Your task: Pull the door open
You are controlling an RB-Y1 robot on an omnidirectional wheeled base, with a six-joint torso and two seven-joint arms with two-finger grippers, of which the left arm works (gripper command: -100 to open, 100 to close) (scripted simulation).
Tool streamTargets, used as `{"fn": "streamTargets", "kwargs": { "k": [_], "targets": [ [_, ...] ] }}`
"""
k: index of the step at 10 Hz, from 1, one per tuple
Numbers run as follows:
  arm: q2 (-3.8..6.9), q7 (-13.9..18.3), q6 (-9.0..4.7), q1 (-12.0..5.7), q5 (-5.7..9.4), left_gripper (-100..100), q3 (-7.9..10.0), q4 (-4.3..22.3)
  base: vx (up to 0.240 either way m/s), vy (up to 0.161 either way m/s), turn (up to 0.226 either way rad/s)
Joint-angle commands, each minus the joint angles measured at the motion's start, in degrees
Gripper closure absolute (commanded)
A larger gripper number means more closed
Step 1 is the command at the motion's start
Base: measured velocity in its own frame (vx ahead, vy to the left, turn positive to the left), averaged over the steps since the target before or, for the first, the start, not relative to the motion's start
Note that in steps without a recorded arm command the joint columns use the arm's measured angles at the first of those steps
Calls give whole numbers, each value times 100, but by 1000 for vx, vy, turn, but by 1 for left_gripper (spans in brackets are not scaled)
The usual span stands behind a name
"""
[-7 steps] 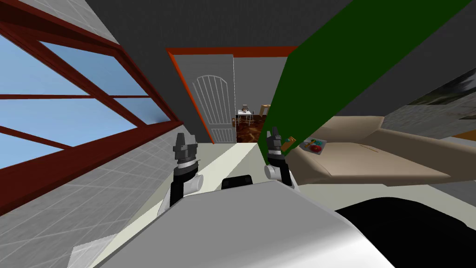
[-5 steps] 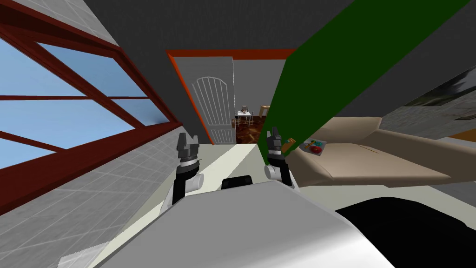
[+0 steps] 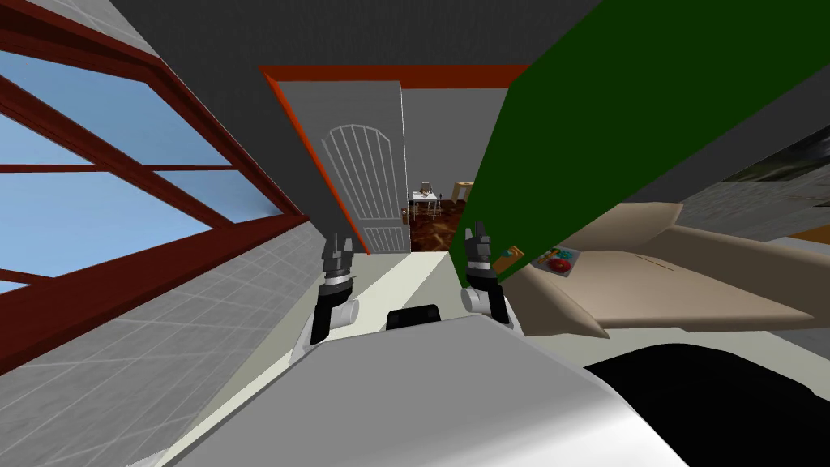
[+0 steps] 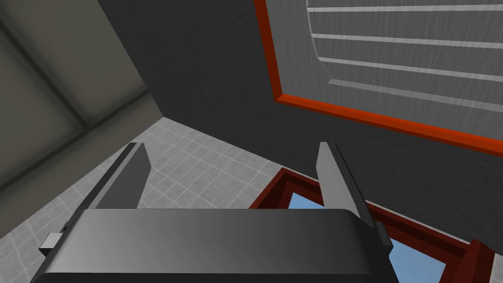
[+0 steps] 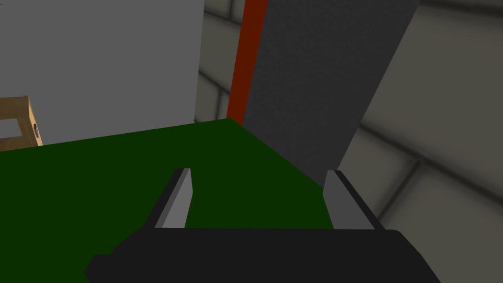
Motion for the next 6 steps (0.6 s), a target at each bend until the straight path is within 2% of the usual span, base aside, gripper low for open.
{"fn": "streamTargets", "kwargs": {
  "k": [1,6],
  "targets": [
    [23,13,74,-139,13,-100,3,239,125,-40,-35],
    [73,50,192,-433,52,-100,23,775,102,-26,-18]
  ]
}}
